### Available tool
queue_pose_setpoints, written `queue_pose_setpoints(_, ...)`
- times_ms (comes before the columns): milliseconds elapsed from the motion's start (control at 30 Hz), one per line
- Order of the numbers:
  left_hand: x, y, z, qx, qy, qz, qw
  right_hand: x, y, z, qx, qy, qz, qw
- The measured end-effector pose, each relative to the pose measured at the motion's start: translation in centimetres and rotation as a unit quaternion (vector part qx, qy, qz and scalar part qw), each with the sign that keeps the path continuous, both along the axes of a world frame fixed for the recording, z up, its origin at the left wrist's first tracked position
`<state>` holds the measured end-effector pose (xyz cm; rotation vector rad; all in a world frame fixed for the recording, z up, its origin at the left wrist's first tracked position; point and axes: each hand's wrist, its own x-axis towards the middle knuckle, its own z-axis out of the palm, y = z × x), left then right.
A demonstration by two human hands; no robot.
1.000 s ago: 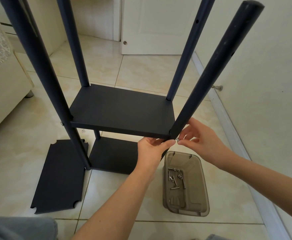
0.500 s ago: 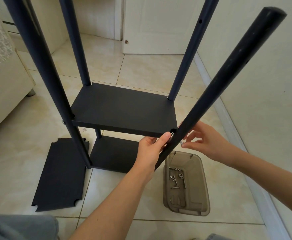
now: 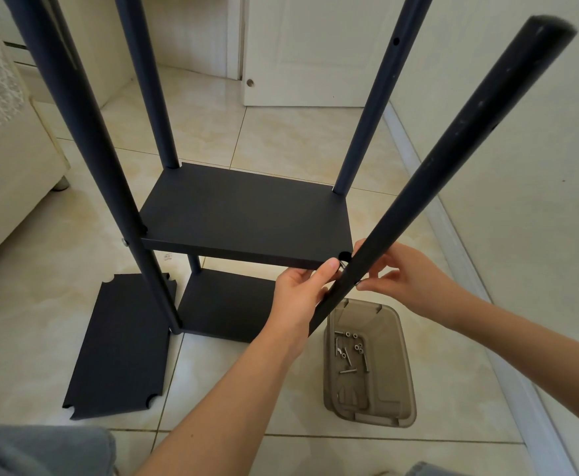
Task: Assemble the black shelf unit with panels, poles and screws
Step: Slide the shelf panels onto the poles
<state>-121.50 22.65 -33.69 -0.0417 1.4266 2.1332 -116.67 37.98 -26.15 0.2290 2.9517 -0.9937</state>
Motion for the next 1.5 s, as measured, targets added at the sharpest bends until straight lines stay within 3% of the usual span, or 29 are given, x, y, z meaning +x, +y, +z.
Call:
queue_pose_setpoints(1133, 0.3, -0.9, 0.2, -0.002, -0.003, 0.005, 1.000, -0.8, -0.4, -0.8, 0.007, 0.034, 0.012, 0.999)
queue_pose_setpoints(1300, 0.5, -1.1, 0.7, -0.018, 0.009, 0.009, 1.000, -1.0, -0.6, -0.4, -0.099, -0.012, 0.022, 0.995)
queue_pose_setpoints(1400, 0.7, -1.6, 1.6, -0.067, 0.023, 0.004, 0.997, -1.2, -0.5, 0.0, -0.132, -0.023, 0.033, 0.990)
queue_pose_setpoints(1500, 1.2, -2.3, 2.0, -0.223, 0.125, 0.032, 0.966, -1.5, -0.4, 0.1, -0.144, -0.026, 0.028, 0.989)
